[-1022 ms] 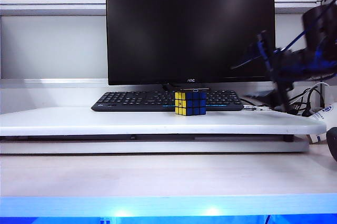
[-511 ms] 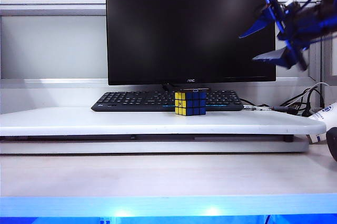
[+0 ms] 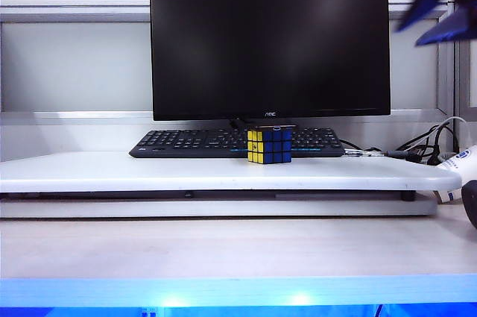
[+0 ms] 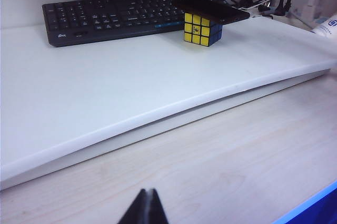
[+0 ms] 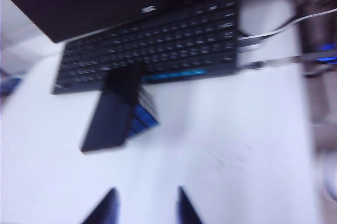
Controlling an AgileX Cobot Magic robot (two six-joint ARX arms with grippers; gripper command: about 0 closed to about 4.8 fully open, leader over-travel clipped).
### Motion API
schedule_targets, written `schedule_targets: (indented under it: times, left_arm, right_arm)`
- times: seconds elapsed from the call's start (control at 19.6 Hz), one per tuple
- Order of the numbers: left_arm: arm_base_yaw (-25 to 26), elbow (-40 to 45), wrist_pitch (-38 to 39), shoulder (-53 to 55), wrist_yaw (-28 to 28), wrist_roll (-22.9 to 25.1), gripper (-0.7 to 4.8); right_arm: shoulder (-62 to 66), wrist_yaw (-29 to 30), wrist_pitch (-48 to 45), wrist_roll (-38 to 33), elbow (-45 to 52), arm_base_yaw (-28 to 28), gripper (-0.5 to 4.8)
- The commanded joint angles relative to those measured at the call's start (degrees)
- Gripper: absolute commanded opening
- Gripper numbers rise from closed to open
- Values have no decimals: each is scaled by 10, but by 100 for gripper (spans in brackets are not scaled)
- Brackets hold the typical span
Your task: Put the phone on top of the Rubik's Cube.
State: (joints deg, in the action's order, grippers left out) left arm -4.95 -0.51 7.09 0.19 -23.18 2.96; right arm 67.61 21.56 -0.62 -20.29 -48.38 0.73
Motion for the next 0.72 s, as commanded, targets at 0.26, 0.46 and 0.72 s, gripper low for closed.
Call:
schedule_targets:
  times: [0.26,0.46,0.72]
  left_arm:
    - [0,1,10,0,-12,0,-6]
    - [0,1,10,0,-15,0,-6]
    - [0,1,10,0,-15,0,-6]
  right_arm:
    - [-192,-67,49,39,101,2,62]
    - [-301,-92,114,84,129,2,-5]
    - [-435,-169,183,182,144,1,-6]
